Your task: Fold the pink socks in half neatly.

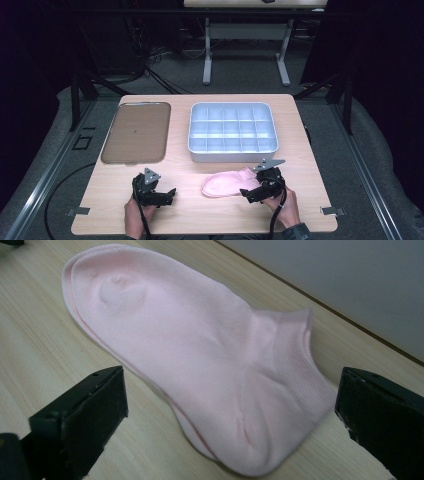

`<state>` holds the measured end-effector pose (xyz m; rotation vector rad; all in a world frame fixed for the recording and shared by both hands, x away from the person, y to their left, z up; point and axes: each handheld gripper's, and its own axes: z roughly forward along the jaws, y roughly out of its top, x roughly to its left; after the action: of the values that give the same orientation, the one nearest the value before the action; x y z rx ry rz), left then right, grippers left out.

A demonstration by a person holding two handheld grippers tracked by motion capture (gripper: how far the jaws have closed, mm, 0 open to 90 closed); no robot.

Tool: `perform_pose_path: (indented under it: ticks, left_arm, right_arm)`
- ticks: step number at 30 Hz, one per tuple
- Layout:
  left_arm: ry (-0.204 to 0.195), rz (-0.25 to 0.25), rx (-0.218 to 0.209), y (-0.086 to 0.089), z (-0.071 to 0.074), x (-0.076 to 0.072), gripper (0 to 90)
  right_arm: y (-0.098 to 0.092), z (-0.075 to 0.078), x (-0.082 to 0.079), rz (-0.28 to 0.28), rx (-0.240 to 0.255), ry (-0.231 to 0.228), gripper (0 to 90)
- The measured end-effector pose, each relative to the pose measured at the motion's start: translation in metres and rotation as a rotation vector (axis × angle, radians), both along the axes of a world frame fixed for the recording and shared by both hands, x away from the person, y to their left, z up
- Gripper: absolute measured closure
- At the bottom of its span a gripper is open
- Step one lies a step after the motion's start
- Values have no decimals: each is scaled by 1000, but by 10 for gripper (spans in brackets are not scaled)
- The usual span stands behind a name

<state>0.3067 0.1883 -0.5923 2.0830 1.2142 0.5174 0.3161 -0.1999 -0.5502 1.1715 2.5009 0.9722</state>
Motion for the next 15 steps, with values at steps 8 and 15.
perform_pose_path:
  ticks: [8,15]
  left_arm:
    - [-2,0,-2,0,0,0,6]
    - [-1,-1,-2,0,0,0,6]
  right_arm:
    - [24,-4,12,48,-47,14,144]
    - [33,-9,18,36,-74,14,199]
